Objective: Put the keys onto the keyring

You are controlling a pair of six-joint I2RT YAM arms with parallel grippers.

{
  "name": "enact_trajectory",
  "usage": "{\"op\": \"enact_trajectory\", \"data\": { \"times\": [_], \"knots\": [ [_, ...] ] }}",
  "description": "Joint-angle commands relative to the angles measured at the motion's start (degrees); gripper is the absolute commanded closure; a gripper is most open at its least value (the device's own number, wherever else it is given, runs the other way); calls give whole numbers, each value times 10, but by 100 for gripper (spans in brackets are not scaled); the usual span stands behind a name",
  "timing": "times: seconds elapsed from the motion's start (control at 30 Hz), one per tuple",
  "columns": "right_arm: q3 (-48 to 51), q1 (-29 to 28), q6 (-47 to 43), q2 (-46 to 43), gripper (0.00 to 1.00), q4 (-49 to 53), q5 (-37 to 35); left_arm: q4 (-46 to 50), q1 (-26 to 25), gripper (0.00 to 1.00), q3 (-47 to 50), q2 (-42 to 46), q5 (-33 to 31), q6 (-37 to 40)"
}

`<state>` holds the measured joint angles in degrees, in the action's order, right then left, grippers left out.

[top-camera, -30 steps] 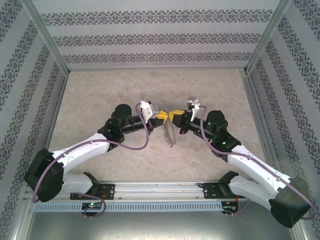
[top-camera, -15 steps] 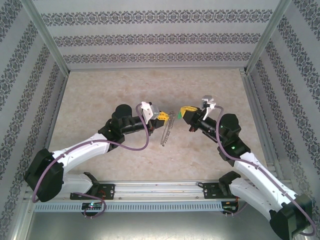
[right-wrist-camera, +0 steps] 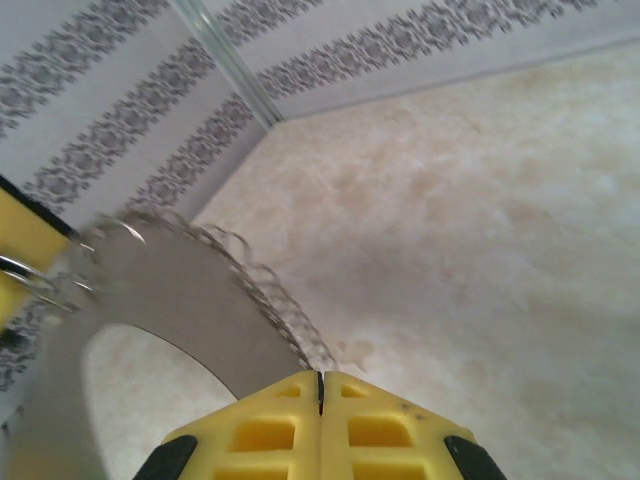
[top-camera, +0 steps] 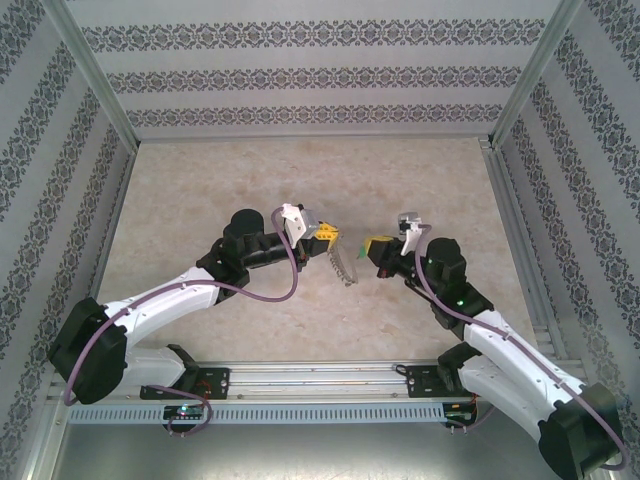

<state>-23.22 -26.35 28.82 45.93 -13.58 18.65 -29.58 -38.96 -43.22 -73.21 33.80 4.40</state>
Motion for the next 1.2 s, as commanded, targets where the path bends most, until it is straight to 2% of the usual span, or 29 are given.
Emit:
{"op": "enact_trajectory", "data": {
  "times": [0.0,0.33,0.83,1.03,1.17],
  "knots": [
    [20,7,10,11,100,26,-44,-53,-7,100,6,19,-7,-7],
    [51,7,24,92,100,31,-92,-66,-7,100,13,20,-13,-12],
    [15,2,33,243,100,-23,-97,-78,-7,100,26,28,-18,-18],
    [-4,6,35,225,70,-14,-92,-79,-7,100,27,28,-21,-14],
    [-19,21,43,173,65,6,-74,-86,-7,100,32,24,-26,-16]
  ]
}}
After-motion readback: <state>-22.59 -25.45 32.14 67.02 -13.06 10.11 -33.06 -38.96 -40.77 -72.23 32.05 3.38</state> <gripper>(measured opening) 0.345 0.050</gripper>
